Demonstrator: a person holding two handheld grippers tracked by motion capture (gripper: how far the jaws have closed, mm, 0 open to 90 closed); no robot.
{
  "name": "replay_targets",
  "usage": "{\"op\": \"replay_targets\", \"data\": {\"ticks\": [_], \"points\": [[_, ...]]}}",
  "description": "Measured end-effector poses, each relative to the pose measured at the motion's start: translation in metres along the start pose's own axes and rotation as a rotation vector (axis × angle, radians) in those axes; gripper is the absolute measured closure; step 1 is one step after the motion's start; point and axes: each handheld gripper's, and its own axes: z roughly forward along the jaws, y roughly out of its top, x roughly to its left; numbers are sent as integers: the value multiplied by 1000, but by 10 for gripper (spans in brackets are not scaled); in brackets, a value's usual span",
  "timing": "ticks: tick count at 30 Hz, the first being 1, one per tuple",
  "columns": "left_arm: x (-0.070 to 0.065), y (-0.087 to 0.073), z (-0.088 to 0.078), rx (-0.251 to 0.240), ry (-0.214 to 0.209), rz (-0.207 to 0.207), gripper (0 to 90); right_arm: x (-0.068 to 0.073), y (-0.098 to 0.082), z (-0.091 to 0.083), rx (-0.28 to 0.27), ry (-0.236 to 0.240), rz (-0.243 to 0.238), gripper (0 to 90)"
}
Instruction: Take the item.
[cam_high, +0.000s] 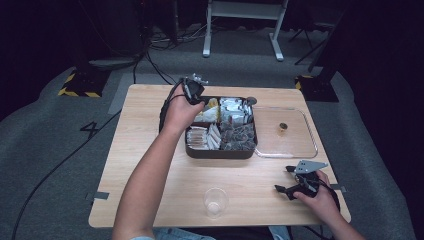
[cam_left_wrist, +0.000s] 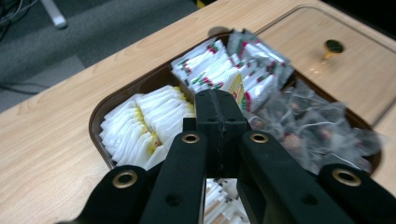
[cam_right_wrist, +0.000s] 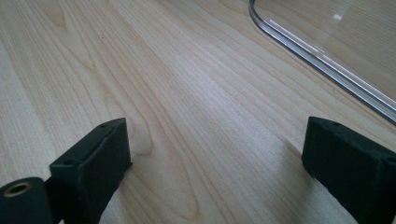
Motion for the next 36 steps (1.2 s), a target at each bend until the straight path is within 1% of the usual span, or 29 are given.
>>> {"op": "replay_targets", "data": {"ticks": [2,3,6,8,12,17,18,19,23,25,28,31,33,36], "points": [[-5,1,-9,-9,-21,23,900,0,0,0,0,0,0,78],[-8,1,-14,-15,-28,39,900,0,0,0,0,0,0,78],[-16,0,-25,-27,-49,67,900,0,0,0,0,0,0,78],[-21,-1,-34,-38,-70,83,900,0,0,0,0,0,0,78],[-30,-7,-53,-56,-107,130,900,0,0,0,0,0,0,78],[-44,-14,-72,-62,-128,163,900,0,0,0,0,0,0,79],[-47,-15,-75,-67,-131,177,900,0,0,0,0,0,0,78],[-50,-17,-79,-71,-138,181,900,0,0,0,0,0,0,78],[-58,-25,-89,-78,-157,200,900,0,0,0,-1,-1,0,79],[-61,-30,-94,-81,-176,200,900,0,0,0,-1,-3,2,79],[-65,-37,-100,-81,-186,210,900,0,0,0,-1,-4,1,79],[-70,-46,-106,-86,-200,219,900,0,0,0,-1,-3,2,79],[-74,-51,-109,-83,-201,220,900,0,0,0,-1,-4,3,79],[-81,-59,-112,-87,-218,223,900,0,0,0,-1,-5,2,79]]}}
